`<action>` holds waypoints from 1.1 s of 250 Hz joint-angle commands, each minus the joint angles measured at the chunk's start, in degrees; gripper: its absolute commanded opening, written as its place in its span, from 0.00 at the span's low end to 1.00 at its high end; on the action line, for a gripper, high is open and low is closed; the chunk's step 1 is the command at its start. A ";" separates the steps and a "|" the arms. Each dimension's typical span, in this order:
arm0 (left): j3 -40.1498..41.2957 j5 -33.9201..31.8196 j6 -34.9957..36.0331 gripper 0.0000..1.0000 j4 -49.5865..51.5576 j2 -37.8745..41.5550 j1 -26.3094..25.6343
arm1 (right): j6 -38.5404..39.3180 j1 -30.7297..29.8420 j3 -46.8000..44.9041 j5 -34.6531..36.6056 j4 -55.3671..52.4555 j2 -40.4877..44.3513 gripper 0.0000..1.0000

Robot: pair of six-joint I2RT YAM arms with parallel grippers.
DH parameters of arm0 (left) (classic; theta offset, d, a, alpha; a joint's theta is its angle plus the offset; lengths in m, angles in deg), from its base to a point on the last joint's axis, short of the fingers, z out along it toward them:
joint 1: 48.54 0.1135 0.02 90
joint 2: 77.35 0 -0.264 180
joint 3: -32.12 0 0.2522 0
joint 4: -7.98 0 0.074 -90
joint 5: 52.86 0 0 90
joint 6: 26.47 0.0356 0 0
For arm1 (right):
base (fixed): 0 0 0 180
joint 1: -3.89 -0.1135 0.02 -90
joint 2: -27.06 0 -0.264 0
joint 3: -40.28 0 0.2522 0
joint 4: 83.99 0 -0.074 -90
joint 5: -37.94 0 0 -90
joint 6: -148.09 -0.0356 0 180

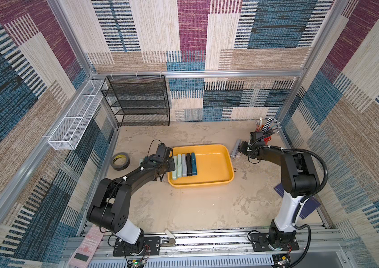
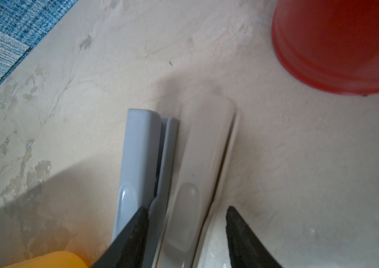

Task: Put the pruning pliers into the storage box
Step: Pick up the pruning pliers from the center of the board.

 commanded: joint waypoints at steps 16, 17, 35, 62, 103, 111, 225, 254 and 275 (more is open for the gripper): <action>0.46 -0.88 1.43 0.09 1.27 0.08 0.13 | -0.85 -0.01 0.69 0.63 0.23 -0.69 0.55; 0.46 -0.88 1.39 0.09 1.27 0.08 0.12 | -0.84 -0.04 0.73 0.62 0.20 -0.70 0.55; 0.46 -0.88 1.39 0.09 1.19 -0.09 0.10 | -0.73 -0.03 1.25 0.71 -0.32 -1.24 0.54; 0.55 -0.90 1.44 0.09 1.14 -0.03 0.18 | -0.82 -0.01 1.48 1.14 -0.70 -1.71 0.53; 0.55 -0.79 1.51 0.09 1.09 -0.27 0.28 | -0.16 0.00 1.90 2.32 -1.48 -2.20 0.51; 0.54 -0.79 1.47 0.09 1.03 -0.27 0.33 | 0.07 -0.04 1.94 2.61 -1.61 -2.12 0.50; 0.28 -0.53 1.37 0.09 0.84 -0.71 0.38 | 4.98 -0.04 -0.81 6.35 -4.38 1.99 0.42; 0.28 -0.36 1.41 0.09 0.70 -0.79 0.40 | 6.75 -0.01 -0.88 5.81 -5.85 2.32 0.47; 0.28 -0.35 1.40 0.09 0.64 -0.69 0.40 | 6.84 -0.04 -1.43 6.12 -5.97 2.60 0.49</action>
